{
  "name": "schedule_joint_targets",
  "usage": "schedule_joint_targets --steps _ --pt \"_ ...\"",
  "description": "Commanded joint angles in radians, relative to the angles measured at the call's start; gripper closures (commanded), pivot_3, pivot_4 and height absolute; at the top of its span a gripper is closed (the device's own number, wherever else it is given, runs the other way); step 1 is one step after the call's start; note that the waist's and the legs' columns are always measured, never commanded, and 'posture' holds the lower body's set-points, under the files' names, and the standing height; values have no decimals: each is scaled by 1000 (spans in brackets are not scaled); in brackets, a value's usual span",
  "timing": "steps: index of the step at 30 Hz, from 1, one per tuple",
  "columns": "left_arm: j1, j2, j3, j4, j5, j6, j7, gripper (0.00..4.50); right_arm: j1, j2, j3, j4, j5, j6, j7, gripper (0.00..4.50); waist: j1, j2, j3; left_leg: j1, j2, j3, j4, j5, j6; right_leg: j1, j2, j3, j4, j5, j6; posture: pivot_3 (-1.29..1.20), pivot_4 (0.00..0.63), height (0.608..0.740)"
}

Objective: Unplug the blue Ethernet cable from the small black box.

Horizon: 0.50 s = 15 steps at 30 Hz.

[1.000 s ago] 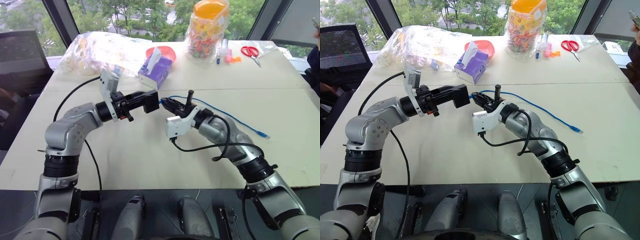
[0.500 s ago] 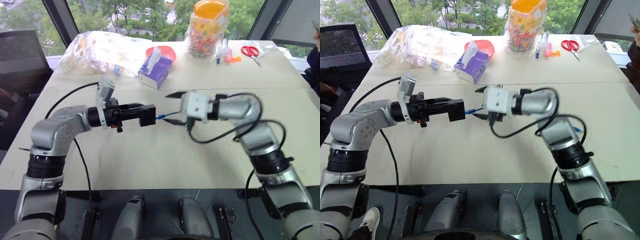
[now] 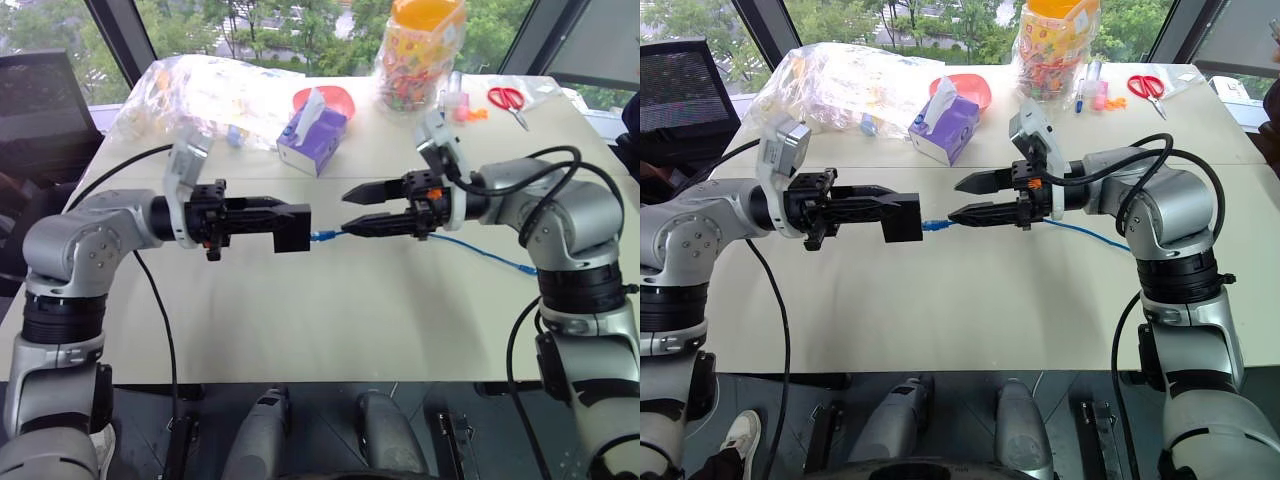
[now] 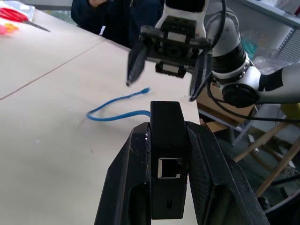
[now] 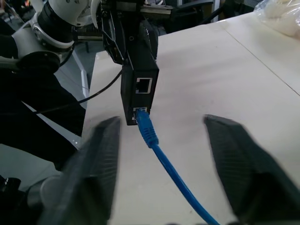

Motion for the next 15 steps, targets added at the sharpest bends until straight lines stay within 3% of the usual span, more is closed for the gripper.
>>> schedule_joint_targets --steps 1,15 --pt "-39 2 44 -22 -32 -2 7 4014 -13 8 -13 -35 44 28 -17 2106 0 0 0 0 0 0 0 0 0 0 0 0 0 0 0 0 150 728" --pt "-45 -13 49 -32 -43 -7 34 4014 24 31 29 -107 103 82 -49 2106 0 0 0 0 0 0 1 0 0 0 0 0 1 0 0 0 150 728"
